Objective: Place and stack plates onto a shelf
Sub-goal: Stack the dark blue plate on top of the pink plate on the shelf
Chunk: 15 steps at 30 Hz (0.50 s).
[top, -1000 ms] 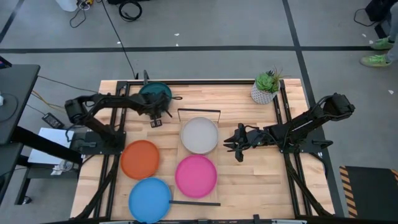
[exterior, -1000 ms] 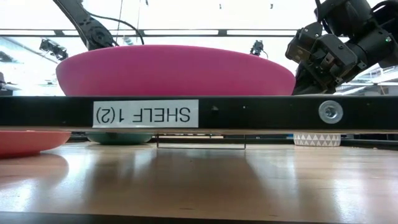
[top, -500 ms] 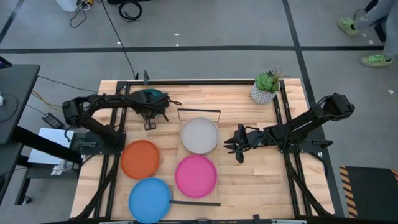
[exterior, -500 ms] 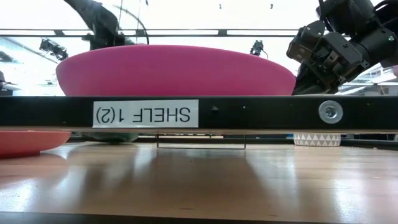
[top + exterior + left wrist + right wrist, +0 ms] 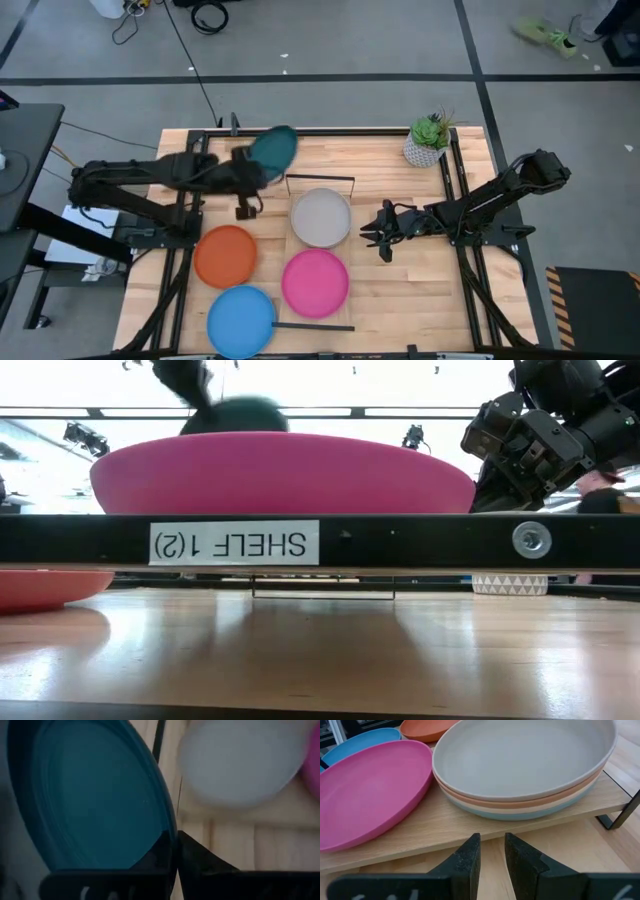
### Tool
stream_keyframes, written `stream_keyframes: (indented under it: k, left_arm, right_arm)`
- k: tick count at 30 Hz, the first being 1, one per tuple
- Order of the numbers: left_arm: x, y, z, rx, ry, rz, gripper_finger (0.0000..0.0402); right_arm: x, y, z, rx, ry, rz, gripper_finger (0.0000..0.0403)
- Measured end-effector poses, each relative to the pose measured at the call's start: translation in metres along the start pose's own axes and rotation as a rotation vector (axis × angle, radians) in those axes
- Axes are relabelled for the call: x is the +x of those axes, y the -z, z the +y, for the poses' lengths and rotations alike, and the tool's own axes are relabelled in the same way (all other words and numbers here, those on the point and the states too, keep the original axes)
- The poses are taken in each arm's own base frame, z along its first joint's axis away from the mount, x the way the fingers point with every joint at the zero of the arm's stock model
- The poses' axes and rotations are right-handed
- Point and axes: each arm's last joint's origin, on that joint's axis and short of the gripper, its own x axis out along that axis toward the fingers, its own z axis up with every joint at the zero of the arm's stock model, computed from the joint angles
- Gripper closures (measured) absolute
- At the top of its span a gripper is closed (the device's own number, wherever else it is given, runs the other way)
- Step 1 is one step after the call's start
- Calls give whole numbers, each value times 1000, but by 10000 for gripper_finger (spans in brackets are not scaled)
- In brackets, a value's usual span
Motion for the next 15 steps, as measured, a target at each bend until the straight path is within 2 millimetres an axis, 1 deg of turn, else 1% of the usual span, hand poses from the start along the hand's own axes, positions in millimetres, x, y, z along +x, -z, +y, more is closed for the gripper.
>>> stream_keyframes:
  k: [2,4,6,8,10,15]
  left_arm:
    - [-12,-9,-15,134,13,-135,385]
    - [-21,-15,-32,317,64,-241,385]
    - [-27,-17,-51,510,154,-306,385]
    - [-27,-19,-70,648,227,-346,384]
    - [-26,-19,-86,724,286,-348,384]
    - [-16,-18,-127,826,374,-307,383]
  right_arm:
    - [0,0,0,1,-1,-3,309]
    - [0,0,0,3,-2,-4,309]
    - [0,0,0,11,-2,-3,309]
    - [0,1,0,13,3,8,309]
    - [0,2,-1,12,4,11,309]
    - [0,2,-1,17,3,7,309]
